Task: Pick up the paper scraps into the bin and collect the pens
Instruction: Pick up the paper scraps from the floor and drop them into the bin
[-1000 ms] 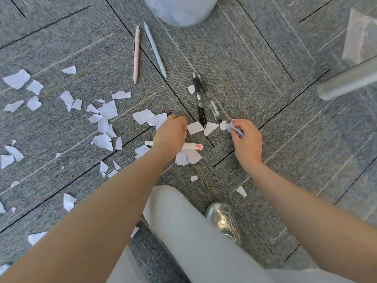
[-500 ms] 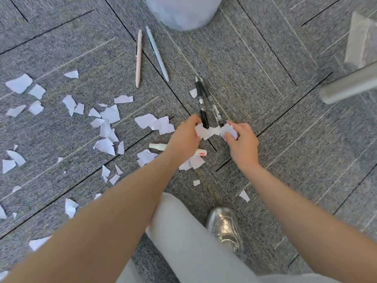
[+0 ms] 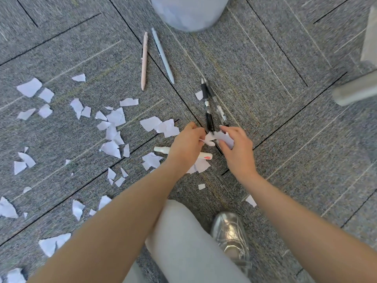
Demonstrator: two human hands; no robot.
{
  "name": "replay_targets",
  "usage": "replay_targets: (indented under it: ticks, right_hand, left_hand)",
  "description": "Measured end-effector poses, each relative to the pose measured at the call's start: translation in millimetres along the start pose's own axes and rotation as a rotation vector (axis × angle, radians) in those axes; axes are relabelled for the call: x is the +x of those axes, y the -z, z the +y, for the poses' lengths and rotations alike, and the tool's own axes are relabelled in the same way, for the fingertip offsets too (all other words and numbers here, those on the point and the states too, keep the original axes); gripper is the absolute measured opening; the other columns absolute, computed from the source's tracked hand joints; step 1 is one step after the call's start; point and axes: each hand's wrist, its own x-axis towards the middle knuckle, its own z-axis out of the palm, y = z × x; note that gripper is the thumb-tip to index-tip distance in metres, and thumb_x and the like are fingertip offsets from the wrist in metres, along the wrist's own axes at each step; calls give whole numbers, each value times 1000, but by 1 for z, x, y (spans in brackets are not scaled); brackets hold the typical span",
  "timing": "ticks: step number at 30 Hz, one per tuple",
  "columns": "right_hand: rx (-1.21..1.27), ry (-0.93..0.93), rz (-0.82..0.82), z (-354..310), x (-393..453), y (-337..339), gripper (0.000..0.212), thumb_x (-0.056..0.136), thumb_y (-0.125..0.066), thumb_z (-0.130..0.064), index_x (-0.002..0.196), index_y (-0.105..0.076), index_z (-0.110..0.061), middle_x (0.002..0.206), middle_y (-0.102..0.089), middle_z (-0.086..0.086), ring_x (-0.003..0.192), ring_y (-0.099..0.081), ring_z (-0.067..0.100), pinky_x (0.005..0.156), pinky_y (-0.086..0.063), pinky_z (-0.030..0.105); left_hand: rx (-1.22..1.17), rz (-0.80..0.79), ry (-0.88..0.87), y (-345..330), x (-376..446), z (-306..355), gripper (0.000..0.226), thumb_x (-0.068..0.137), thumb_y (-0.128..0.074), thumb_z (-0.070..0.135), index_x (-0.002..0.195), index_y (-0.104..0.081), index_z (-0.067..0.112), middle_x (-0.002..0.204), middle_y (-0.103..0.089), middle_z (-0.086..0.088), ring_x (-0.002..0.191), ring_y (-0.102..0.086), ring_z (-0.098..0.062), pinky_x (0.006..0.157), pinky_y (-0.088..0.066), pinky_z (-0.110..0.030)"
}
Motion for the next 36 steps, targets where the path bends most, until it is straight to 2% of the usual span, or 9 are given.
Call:
replay_targets:
  ticks: [8,10,12,14,17,22,27,31,36]
  right_hand:
    - [-120,75,-47,7,6,2,16,91,-54,-25,101,-65,-19,88,-53,-11,86,-50,15,90,-25,31]
    - [-111,113,-55,5,5,4,15,90,-56,-21,98,-67,-16,87,-51,-9,77,-48,13,88,-34,35]
    - [-66,161,-84,-3,1,6,16,89,-57,-19,99,-68,-11,91,-50,-7,75,-49,12,75,-41,22]
    - [-49,219,-112,-13,-3,5,15,88,-58,-17,96,-68,-10,99,-50,-9,82,-50,8,71,-36,11]
    - [-100,284,-179,-22,-2,-1,14,88,-58,-15,95,-69,-12,109,-52,-13,90,-50,4,82,-35,17]
    - [-169,309,-242,-23,2,-11,15,88,-58,-12,99,-67,-14,95,-56,-8,82,-49,5,75,-38,20]
    - [72,179,-191,-52,16,-6,10,95,-45,-15,94,-55,-16,74,-48,-6,58,-39,7,53,-29,20]
    - [233,26,-116,-80,49,6,25,94,-29,-5,102,-48,-20,76,-41,-3,64,-35,13,55,-30,33]
    - [-205,177,-109,-84,88,3,17,96,-30,-16,105,-44,-12,67,-40,-7,62,-41,20,48,-23,29]
  left_hand:
    - [67,-85,-11,57,13,-15,11,90,-54,13,93,-62,7,92,-58,-4,70,-50,-14,64,-43,-26]
    - [239,-33,-31,65,12,-28,12,89,-56,21,95,-64,15,116,-54,-2,97,-52,-18,89,-43,-32]
    - [442,-25,-33,68,5,-42,11,87,-58,29,93,-65,23,140,-38,5,129,-32,-21,109,-22,-43]
    - [428,-84,-11,66,-4,-53,7,88,-57,27,88,-62,21,153,-21,7,143,-10,-20,115,-5,-48]
    - [334,-111,-10,58,-15,-60,11,93,-50,17,82,-53,14,155,-16,2,145,-5,-20,118,-6,-45]
    - [258,45,-31,46,-30,-55,13,92,-44,3,88,-55,0,131,-50,-8,116,-45,-25,86,-46,-39]
    - [-7,94,112,57,-18,-48,9,95,-38,8,86,-41,7,61,-40,-1,57,-37,-21,51,-25,-32]
    - [-4,-40,74,60,-20,-44,15,95,-30,1,93,-28,15,58,-40,-3,50,-37,-20,48,-27,-32]
    - [21,-53,113,58,-21,-39,37,95,-25,4,124,-35,24,73,-53,-3,54,-48,-24,53,-38,-34]
